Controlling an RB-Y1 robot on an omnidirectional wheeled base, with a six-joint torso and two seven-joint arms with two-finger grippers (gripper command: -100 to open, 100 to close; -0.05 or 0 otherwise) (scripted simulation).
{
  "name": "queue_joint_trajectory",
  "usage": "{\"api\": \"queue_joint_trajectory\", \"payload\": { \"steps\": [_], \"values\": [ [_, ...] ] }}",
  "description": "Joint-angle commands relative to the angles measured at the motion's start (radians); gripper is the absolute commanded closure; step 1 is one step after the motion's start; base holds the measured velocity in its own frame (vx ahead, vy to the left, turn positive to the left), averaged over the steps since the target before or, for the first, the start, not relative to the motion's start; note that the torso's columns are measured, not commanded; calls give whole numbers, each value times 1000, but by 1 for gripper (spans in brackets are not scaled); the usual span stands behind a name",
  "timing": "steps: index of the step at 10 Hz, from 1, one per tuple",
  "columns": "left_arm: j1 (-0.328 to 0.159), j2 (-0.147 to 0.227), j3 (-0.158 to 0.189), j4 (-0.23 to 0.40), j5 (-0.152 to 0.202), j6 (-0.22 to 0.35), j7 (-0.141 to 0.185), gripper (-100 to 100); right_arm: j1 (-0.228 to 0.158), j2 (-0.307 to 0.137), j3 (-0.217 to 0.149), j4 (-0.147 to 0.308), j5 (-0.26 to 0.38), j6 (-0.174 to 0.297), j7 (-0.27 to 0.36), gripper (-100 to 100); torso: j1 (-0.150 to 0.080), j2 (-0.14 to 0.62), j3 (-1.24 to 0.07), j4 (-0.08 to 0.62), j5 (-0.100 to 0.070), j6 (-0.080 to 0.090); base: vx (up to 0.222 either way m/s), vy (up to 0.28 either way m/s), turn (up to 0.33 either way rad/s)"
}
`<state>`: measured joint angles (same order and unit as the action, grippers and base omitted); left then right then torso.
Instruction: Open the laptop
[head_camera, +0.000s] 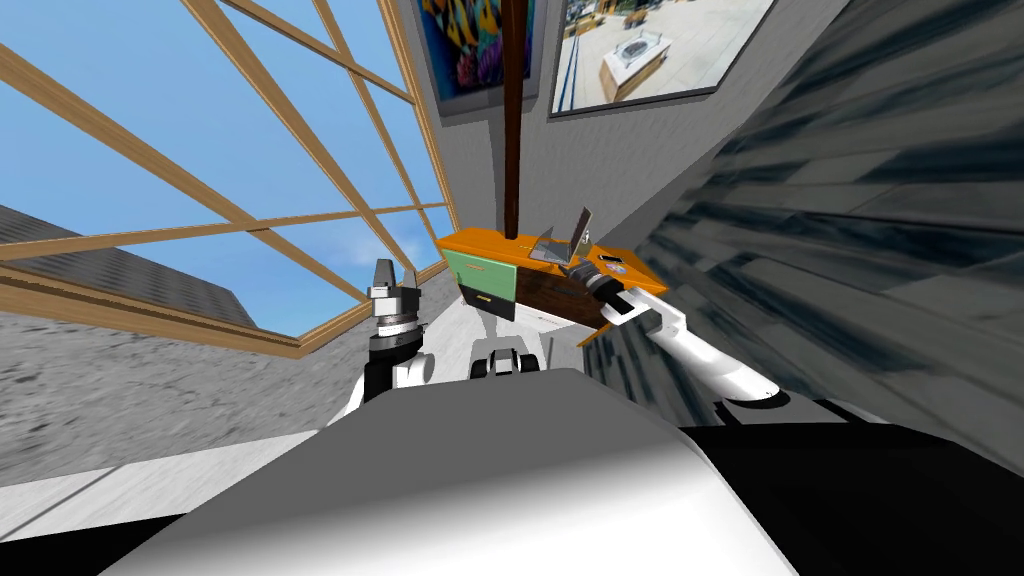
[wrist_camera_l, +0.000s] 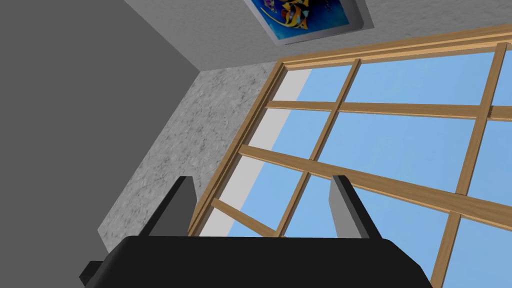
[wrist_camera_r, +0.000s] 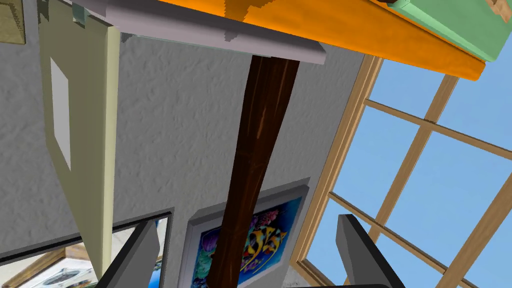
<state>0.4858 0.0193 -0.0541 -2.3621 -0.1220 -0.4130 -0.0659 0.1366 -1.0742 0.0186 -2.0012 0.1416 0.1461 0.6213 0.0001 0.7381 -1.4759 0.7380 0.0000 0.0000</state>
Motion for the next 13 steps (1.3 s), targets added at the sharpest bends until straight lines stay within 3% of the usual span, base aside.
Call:
{"api": "queue_joint_trajectory", "payload": {
  "steps": [1,2,3,8,13],
  "values": [
    [0,0,0,0,0,0,0,0,-27,-72,2,45,5,45,45,-100,-1,0,0,0,0,0,25,28,43],
    [0,0,0,0,0,0,0,0,-43,-103,4,70,8,75,73,-100,0,0,0,0,0,0,37,43,85],
    [0,0,0,0,0,0,0,0,-43,-116,4,70,8,75,73,-100,1,-1,0,0,0,0,31,30,32],
    [0,0,0,0,0,0,0,0,-112,-300,10,172,22,202,189,-100,0,0,0,0,0,0,35,35,65],
    [0,0,0,0,0,0,0,0,-148,-409,13,220,29,268,250,-100,0,0,0,0,0,0,23,23,38]
  ]
}}
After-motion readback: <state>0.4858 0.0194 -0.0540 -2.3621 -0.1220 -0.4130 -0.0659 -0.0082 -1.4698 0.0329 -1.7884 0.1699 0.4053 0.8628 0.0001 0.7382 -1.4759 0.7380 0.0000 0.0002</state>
